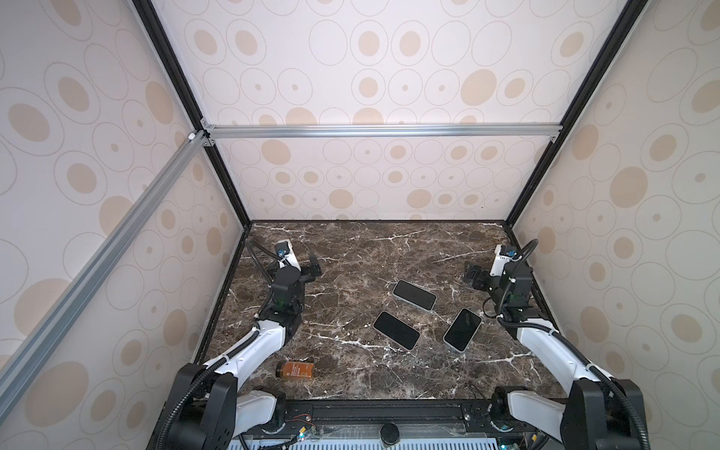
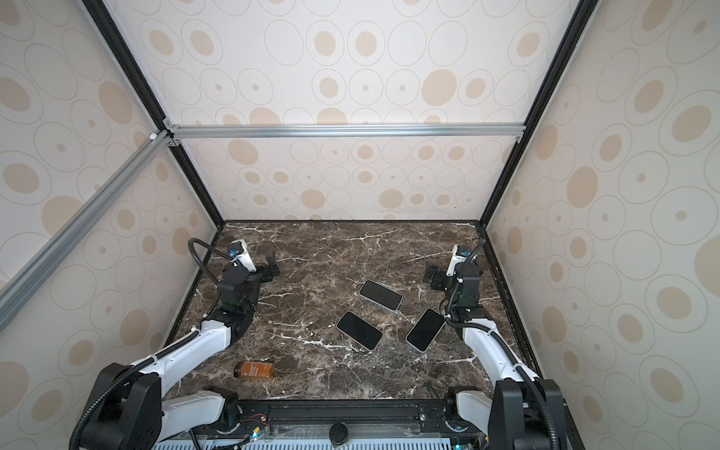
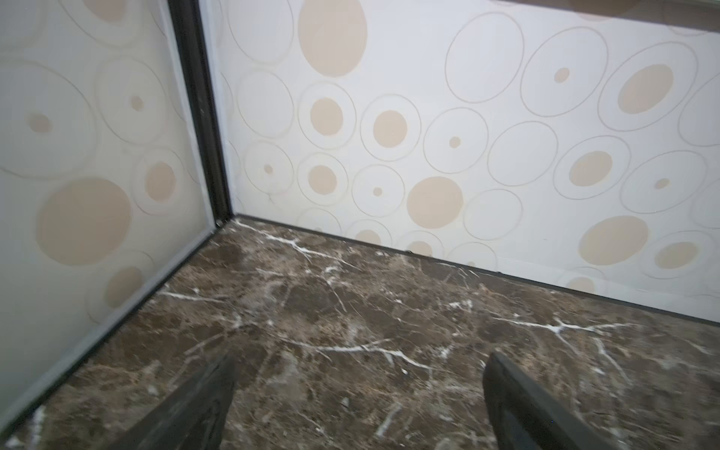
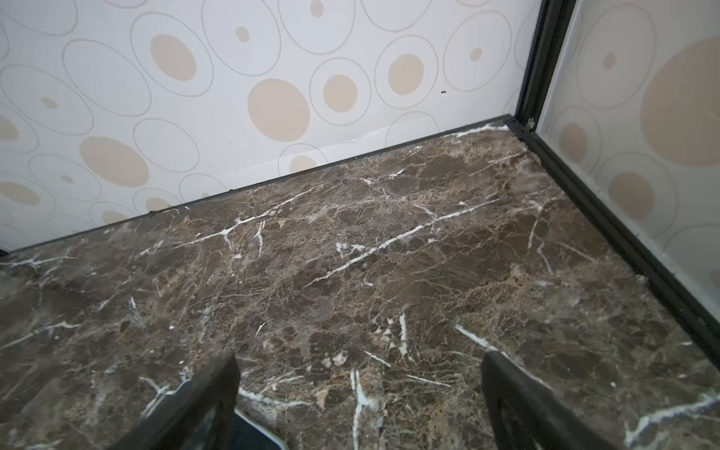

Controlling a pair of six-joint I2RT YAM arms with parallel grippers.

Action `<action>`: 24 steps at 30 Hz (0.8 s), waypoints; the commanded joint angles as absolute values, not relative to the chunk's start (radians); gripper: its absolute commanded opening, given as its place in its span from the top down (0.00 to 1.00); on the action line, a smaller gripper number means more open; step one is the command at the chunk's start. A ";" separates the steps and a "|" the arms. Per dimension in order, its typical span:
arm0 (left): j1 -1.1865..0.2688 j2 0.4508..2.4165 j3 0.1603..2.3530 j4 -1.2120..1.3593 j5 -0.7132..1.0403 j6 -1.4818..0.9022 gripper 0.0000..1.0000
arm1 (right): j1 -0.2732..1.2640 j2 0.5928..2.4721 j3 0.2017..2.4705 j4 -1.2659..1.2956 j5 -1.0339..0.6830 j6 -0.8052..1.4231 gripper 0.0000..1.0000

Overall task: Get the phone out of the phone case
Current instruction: 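Raise both arms from rest and move grippers toward the phones, then lower the right gripper onto the pale blue-cased phone and grasp its end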

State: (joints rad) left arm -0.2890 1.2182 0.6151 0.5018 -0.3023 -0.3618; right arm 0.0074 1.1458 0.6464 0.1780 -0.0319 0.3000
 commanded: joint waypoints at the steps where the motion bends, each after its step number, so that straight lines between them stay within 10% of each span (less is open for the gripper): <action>1: -0.354 1.243 0.663 0.224 -0.182 -0.548 0.01 | 0.018 1.172 0.690 -0.049 -0.138 0.450 0.00; 12: -0.720 1.333 0.708 0.188 -0.180 -0.679 0.01 | 0.290 1.334 0.800 -0.191 -0.239 0.323 0.00; 24: -0.696 1.222 0.591 0.275 -0.035 -0.747 0.01 | 0.524 1.545 1.024 -0.475 -0.081 0.120 0.02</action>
